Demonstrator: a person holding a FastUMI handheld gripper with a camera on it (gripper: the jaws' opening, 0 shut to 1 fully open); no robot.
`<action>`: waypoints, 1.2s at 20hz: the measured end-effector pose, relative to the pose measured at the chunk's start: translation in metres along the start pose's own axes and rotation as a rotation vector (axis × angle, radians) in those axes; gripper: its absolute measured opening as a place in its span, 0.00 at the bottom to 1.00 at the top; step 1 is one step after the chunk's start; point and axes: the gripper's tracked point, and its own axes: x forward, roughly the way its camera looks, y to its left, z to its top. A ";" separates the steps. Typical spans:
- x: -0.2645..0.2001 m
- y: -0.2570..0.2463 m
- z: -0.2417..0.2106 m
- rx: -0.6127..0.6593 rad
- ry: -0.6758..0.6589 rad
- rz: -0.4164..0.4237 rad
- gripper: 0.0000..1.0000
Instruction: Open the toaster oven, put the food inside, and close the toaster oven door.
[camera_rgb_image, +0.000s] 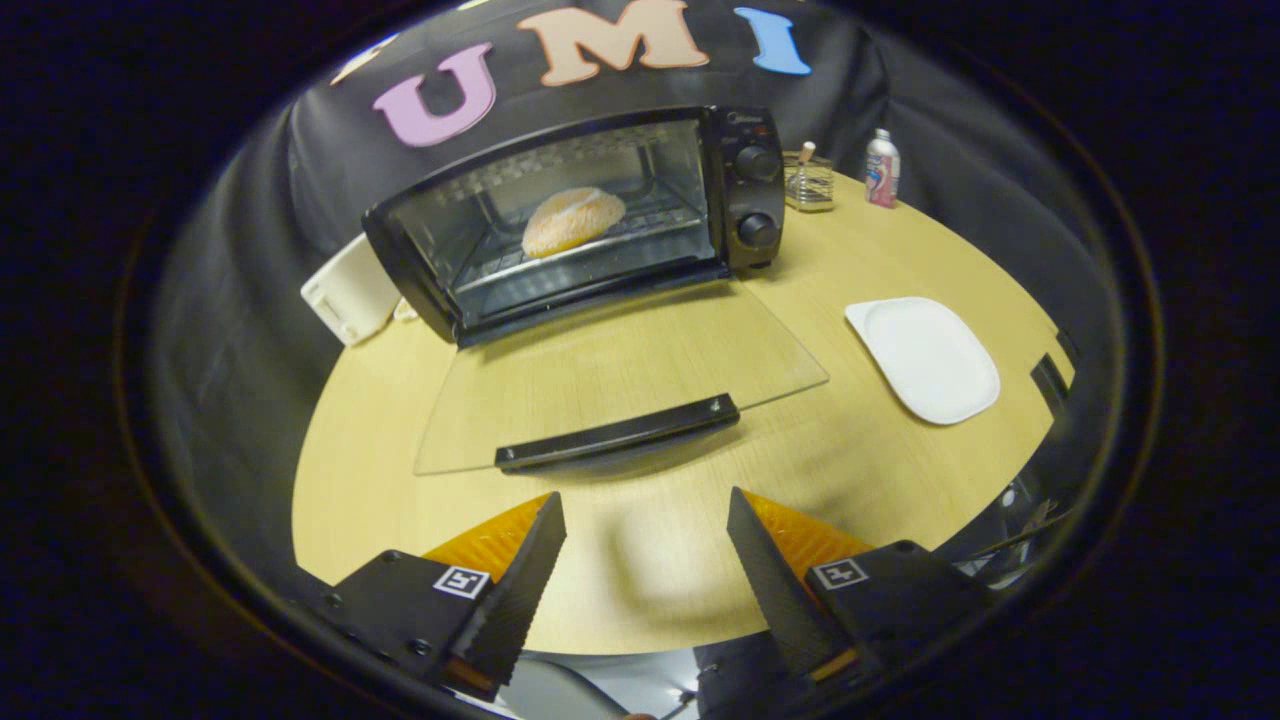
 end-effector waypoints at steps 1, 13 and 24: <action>0.004 0.001 -0.002 -0.026 0.007 -0.003 1.00; 0.038 0.003 0.008 -0.145 0.011 -0.013 0.99; 0.005 0.017 0.062 -0.179 -0.142 0.007 0.99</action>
